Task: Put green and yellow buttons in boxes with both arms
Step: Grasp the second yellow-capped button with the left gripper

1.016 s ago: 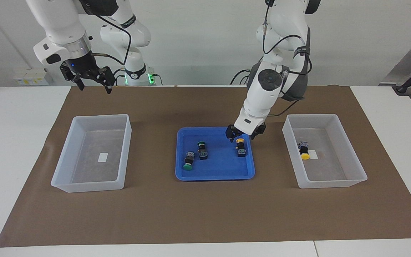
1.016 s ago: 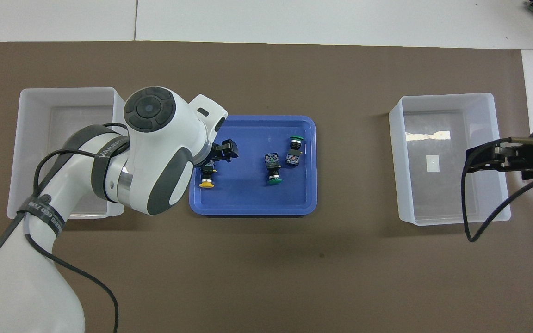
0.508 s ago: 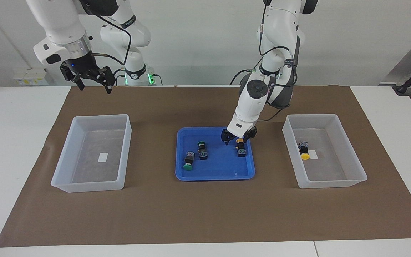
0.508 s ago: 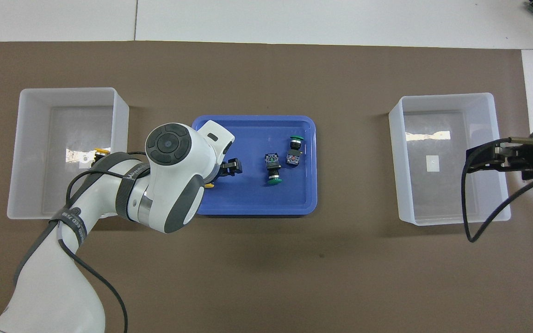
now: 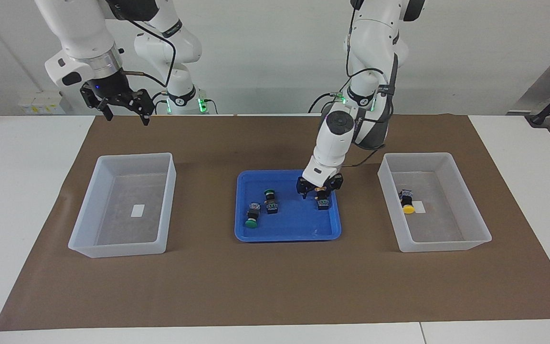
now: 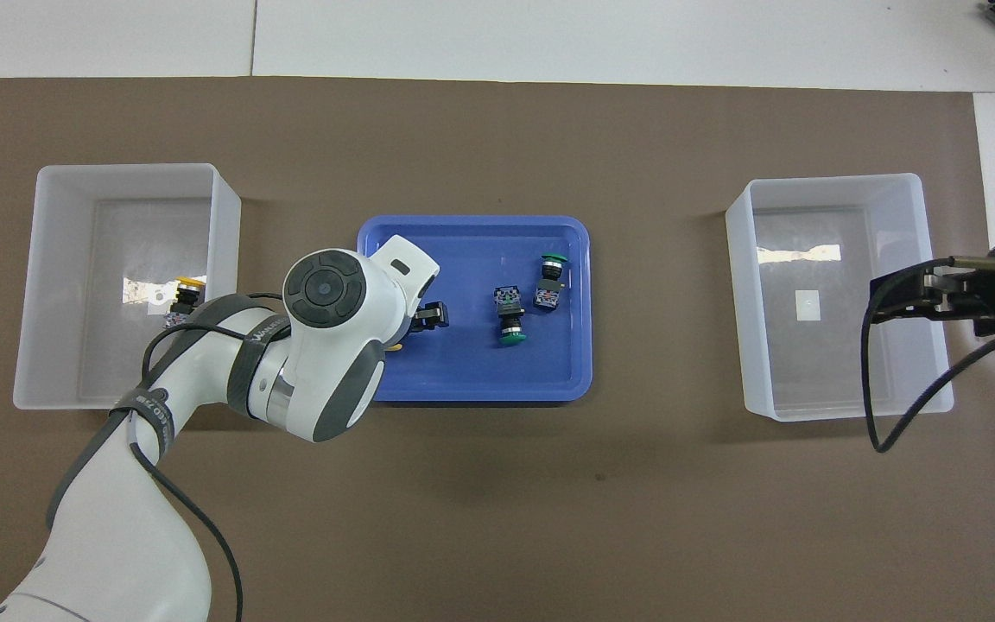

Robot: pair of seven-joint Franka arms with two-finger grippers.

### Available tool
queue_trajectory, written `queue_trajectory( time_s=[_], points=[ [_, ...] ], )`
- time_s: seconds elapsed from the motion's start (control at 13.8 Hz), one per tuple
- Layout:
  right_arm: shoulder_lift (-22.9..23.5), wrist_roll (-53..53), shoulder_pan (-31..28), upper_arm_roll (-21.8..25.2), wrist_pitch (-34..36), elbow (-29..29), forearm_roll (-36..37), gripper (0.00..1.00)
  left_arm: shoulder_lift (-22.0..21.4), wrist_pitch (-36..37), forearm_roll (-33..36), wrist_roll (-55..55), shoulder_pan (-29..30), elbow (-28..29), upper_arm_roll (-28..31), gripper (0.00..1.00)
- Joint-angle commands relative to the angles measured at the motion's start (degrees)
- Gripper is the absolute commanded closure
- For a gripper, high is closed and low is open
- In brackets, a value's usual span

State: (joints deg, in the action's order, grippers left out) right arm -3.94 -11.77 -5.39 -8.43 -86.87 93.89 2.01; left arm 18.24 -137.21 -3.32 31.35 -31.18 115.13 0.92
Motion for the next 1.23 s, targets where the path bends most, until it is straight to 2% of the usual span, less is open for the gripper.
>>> queue_trajectory(
  time_s=[0.0,0.07,0.22,0.36,0.44,0.8,1.16],
  points=[
    [-1.2,1.5,-0.9,-0.3,-0.5,1.3,-1.7,0.00,-0.6,-2.0,1.2,0.2,-1.1,1.6,0.8,0.15],
    [-1.2,1.5,-0.9,-0.3,-0.5,1.3,-1.7,0.00,-0.6,-2.0,1.2,0.3,-1.6,1.8,0.8,0.24],
    [-1.2,1.5,-0.9,-0.3,-0.5,1.4,-1.7,0.00,-0.6,-2.0,1.2,0.3,-2.1,2.1,0.8,0.48],
    [-1.2,1.5,-0.9,-0.3,-0.5,1.4,-1.7,0.00,-0.6,-2.1,1.2,0.3,-2.0,2.0,0.8,0.86],
    [-1.2,1.5,-0.9,-0.3,-0.5,1.3,-1.7,0.00,-0.6,-2.1,1.2,0.3,-2.0,1.9,0.8,1.00],
    [-1.2,1.5,-0.9,-0.3,-0.5,1.4,-1.7,0.00,-0.1,-1.1,1.2,0.1,-1.3,0.0,0.8,1.00],
    [-1.2,1.5,-0.9,-0.3,-0.5,1.3,-1.7,0.00,-0.7,11.1,1.2,-0.4,2.4,-9.7,1.0,1.00]
  ],
)
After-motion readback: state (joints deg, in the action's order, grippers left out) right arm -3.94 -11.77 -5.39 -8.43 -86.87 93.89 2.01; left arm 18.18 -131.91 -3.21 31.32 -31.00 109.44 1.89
